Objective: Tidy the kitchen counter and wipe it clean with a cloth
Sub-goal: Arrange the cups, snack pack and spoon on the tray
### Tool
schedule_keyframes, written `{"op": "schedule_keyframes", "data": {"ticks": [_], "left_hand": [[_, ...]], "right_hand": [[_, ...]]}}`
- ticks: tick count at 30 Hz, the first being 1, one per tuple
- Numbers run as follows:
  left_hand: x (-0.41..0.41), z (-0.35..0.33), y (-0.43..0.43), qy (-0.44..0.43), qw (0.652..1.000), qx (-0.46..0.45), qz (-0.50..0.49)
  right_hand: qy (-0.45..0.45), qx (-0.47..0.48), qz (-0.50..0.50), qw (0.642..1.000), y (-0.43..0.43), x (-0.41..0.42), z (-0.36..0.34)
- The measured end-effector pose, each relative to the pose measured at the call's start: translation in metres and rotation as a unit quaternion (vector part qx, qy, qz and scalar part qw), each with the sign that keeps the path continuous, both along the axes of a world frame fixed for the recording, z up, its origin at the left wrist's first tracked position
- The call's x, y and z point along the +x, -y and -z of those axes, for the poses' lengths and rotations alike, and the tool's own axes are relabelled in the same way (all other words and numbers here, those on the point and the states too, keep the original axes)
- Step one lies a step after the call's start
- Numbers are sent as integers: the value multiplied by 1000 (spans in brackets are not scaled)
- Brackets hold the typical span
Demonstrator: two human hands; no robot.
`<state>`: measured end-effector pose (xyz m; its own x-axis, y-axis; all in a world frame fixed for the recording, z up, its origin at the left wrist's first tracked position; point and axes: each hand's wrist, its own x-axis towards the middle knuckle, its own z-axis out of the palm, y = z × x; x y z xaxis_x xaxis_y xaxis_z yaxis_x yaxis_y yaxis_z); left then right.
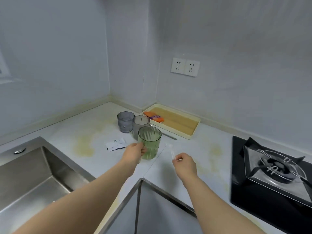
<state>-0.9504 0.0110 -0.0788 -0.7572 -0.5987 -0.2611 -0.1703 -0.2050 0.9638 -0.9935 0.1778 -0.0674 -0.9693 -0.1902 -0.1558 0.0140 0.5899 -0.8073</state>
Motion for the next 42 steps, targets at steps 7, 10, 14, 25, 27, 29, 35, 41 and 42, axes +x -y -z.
{"op": "schedule_keyframes", "data": {"ticks": [7,10,14,25,27,29,35,41,42], "left_hand": [[-72,16,18,29,999,-22,36],[-85,19,21,45,997,-51,39],[-100,25,26,60,996,-71,9],[-120,26,15,36,991,-63,-112],[-116,25,15,46,986,-79,-140],[-112,26,19,60,982,-89,-158],[-112,22,19,90,983,-103,-127],[-123,21,15,127,970,-178,-103],[-124,23,14,148,961,-212,-102]], "right_hand": [[39,22,20,999,15,-77,21],[57,38,8,998,19,-102,31],[66,61,-26,996,27,-141,39],[68,96,-129,985,48,-206,52],[59,105,-145,982,52,-209,54],[57,106,-161,980,58,-213,55],[46,115,-195,973,74,-219,56],[37,146,-197,969,71,-217,65],[29,155,-200,967,69,-218,66]]}}
